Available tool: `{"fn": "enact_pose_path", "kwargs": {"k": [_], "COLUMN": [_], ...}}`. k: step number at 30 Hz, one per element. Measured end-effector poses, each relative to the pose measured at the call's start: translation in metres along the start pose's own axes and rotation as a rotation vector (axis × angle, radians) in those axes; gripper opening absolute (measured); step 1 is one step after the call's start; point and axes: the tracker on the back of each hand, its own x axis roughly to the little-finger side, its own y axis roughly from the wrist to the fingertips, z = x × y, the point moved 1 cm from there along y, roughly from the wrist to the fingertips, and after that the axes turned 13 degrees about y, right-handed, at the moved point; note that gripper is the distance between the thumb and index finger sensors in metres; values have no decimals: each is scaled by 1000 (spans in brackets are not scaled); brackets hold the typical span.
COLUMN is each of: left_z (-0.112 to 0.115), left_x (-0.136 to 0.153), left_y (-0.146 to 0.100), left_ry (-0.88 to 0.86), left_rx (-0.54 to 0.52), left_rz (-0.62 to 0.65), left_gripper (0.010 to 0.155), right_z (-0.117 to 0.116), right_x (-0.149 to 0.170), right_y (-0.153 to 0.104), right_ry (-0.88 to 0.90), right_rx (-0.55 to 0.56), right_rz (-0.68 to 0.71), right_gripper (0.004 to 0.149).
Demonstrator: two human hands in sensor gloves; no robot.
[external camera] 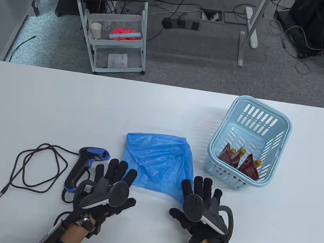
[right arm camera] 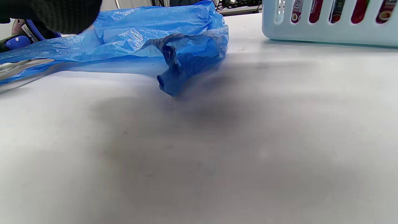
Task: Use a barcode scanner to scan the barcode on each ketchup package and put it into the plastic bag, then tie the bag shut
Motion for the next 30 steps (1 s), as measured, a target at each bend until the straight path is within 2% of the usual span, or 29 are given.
{"fn": "enact_pose_path", "kwargs": {"k": [30], "left_z": [0], "left_x": [-1], "left_y": [1], "left_ry": [6], "left_rx": [4], "left_rz": [-3], "left_gripper": [89], "right_z": [2], "right_x": [3], "right_y": [2], "right_ry": [3], "right_rx": [-7], "right_rz": [-10], "right_gripper": [94]}}
